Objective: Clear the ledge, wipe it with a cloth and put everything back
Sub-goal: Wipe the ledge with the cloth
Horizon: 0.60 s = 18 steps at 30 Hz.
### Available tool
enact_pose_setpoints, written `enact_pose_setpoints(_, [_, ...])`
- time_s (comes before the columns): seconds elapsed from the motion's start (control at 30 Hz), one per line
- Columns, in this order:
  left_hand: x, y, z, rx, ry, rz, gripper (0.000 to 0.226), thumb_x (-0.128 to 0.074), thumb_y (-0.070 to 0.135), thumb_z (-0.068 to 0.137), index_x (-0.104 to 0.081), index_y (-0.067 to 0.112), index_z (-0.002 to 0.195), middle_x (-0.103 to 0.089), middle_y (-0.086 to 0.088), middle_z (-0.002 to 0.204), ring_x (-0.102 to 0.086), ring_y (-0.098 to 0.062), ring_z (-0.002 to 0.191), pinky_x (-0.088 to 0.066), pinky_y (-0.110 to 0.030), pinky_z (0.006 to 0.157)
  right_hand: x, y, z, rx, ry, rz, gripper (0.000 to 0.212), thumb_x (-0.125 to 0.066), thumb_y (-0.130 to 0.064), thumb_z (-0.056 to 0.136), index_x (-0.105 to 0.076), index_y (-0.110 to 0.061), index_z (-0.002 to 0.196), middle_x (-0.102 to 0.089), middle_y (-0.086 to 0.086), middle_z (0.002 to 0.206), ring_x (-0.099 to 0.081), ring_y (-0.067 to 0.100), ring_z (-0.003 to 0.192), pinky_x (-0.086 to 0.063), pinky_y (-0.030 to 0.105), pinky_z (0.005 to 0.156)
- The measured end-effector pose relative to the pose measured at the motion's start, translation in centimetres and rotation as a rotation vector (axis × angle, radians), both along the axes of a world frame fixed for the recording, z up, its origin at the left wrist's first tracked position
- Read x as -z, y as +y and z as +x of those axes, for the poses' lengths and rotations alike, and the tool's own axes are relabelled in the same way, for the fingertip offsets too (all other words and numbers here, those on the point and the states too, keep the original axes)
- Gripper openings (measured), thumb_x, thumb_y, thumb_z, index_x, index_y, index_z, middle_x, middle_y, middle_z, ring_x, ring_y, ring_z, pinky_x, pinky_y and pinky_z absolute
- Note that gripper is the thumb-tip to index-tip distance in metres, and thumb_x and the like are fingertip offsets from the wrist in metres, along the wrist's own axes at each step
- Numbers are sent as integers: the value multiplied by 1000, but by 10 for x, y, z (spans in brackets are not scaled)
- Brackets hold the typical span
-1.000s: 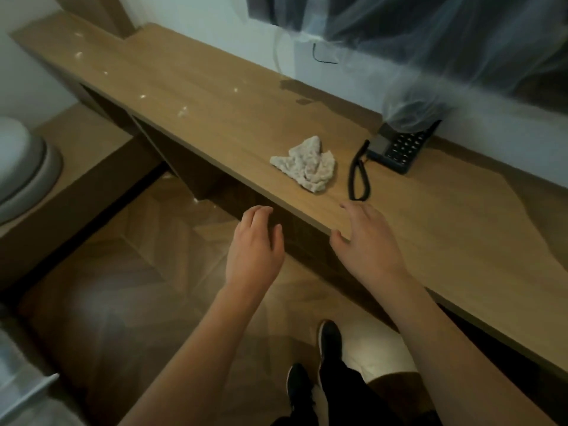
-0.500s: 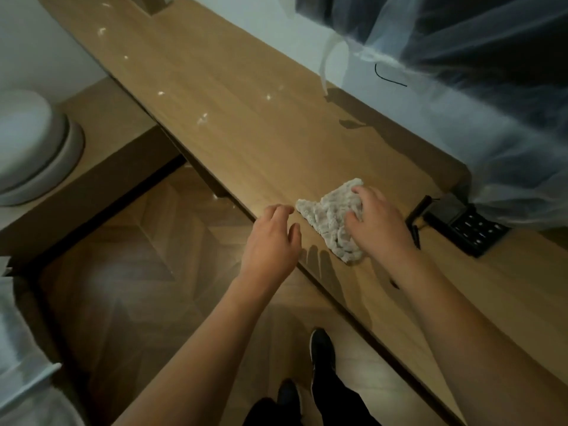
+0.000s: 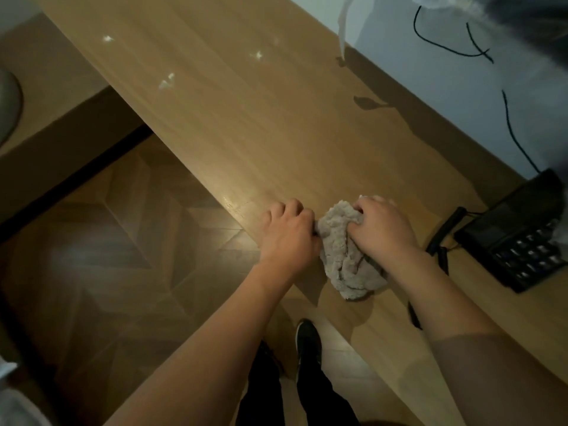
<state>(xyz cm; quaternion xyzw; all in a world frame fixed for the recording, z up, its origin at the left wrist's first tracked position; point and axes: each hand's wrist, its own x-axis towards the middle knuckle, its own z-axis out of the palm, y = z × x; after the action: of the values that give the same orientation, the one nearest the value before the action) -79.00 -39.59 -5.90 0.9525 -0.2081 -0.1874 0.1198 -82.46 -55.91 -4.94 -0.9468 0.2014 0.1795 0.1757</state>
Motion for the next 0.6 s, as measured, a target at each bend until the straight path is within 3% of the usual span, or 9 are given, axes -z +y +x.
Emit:
enact_pose_setpoints(0.17, [-53,50,5,-276,106,-369,15,-65,23,84,-55,15,76,-56,-1,82,-53,-25,79,-49,-44,73,-46,31,4,23,-91,188,39,-56,-33,90,-58,-26,129,-56,-1,120,-53,24,114,-48,39,91])
enact_pose_setpoints(0.23, [-82,82,5,-447,180,-530,11,-66,15,84,-62,12,75,-60,-8,79,-56,-25,72,-51,-47,70,-73,56,7,0,-143,272,42,-57,-28,90,-58,-29,132,-55,-2,125,-53,22,116,-46,35,91])
enact_pose_setpoints(0.33, [-128,132,4,-613,231,-758,20,-68,16,75,-59,23,59,-66,-9,80,-61,-29,75,-54,-49,72,-115,97,13,-64,-258,329,30,-60,-20,88,-65,-23,117,-57,-1,121,-52,20,115,-44,33,89])
enact_pose_setpoints(0.47, [-176,197,5,-694,162,-856,45,-69,3,80,-55,32,48,-68,-2,81,-63,-18,77,-52,-34,68,-163,148,25,-152,-373,380,21,-62,-19,91,-66,-22,111,-53,-7,111,-53,16,104,-49,35,87])
enact_pose_setpoints(0.6, [-204,262,7,-755,68,-755,26,-65,13,82,-61,21,57,-62,0,69,-56,-16,65,-46,-35,61,-195,201,45,-154,-518,378,18,-61,-25,96,-69,-24,111,-55,-7,112,-56,12,98,-52,31,84])
